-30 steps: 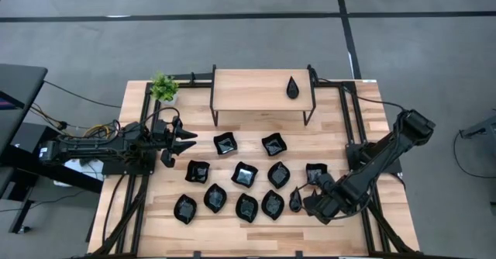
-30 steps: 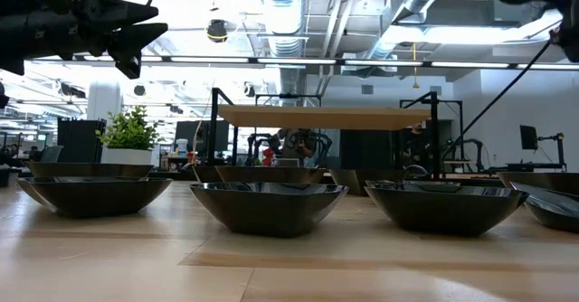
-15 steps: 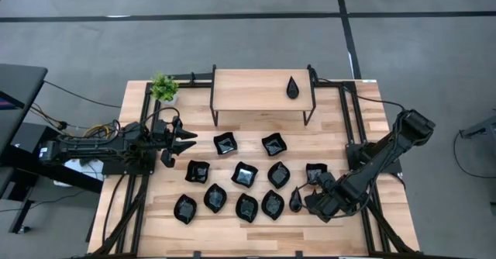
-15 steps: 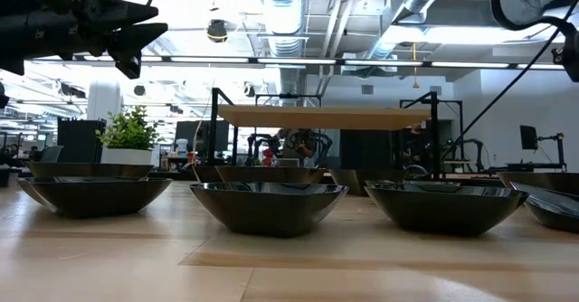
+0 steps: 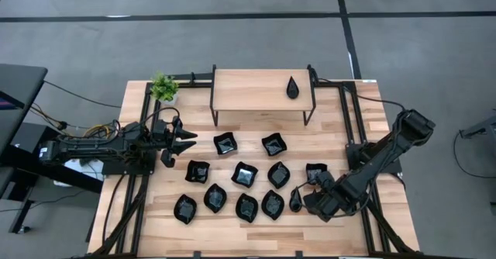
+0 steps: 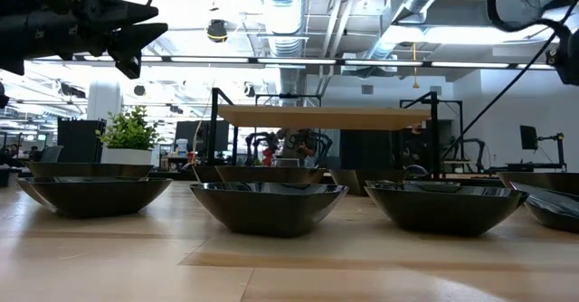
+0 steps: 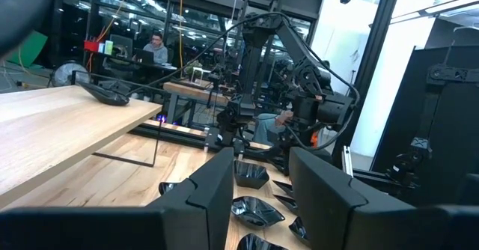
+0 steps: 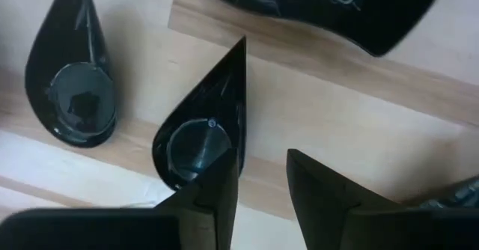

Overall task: Pick & Place Mini shaped plates
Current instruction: Stack the drop shaped plate on top of the other drop shaped plate on the shelf

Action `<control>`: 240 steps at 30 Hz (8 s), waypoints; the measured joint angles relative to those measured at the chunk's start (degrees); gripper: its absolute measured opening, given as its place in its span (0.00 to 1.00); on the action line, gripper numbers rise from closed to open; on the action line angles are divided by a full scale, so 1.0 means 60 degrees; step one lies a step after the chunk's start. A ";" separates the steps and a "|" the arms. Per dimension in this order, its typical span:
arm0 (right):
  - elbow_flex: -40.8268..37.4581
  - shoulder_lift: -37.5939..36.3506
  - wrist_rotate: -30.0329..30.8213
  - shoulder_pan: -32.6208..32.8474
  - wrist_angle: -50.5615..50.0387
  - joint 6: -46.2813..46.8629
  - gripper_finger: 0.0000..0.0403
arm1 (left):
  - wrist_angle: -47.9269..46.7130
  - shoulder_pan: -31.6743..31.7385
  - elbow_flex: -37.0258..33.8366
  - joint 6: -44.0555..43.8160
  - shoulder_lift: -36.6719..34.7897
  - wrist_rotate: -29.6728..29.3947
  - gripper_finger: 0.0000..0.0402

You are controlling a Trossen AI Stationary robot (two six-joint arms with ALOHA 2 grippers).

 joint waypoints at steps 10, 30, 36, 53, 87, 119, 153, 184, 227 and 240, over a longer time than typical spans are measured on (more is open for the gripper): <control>-0.0654 0.0000 0.0305 -0.0011 0.0783 -0.0003 0.27 | 0.0053 0.0000 -0.0001 -0.0004 0.0001 0.0000 0.33; -0.1261 -0.0015 0.0474 -0.0007 0.1734 0.0149 0.24 | 0.0069 -0.0001 -0.0001 -0.0004 0.0003 0.0000 0.33; -0.1271 -0.0015 0.0474 -0.0007 0.1695 0.0109 0.16 | 0.0069 0.0000 0.0000 -0.0004 0.0002 0.0000 0.33; -0.1287 -0.1130 0.0499 0.0243 0.1514 -0.0277 0.01 | 0.0072 -0.0001 -0.0001 -0.0004 0.0004 -0.0004 0.33; -0.1210 -0.6474 0.1376 -0.6599 0.4108 -1.0995 0.00 | 0.0069 0.0000 -0.0003 -0.0004 0.0002 -0.0004 0.33; 0.6565 0.0629 -0.3915 -1.5469 -0.2422 -1.9741 0.00 | 0.0069 -0.0004 0.0000 -0.0033 0.0004 -0.0004 0.33; 0.6898 0.2200 -0.4033 -1.6207 -0.2664 -1.9751 0.00 | 0.0069 -0.0001 -0.0001 -0.0035 0.0004 -0.0004 0.33; 0.6891 0.2176 -0.4003 -1.6189 -0.2605 -1.9895 0.12 | 0.0067 0.0000 -0.0001 -0.0036 0.0003 -0.0004 0.33; 0.5105 -0.2599 -0.2812 -0.7387 -0.7359 -0.9611 0.00 | 0.0062 -0.0004 0.0000 -0.0248 0.0004 -0.0004 0.33; 0.0274 -0.4267 -0.3504 -0.2498 -0.2996 -0.2878 0.00 | 0.0062 -0.0004 -0.0001 -0.0277 0.0001 -0.0004 0.33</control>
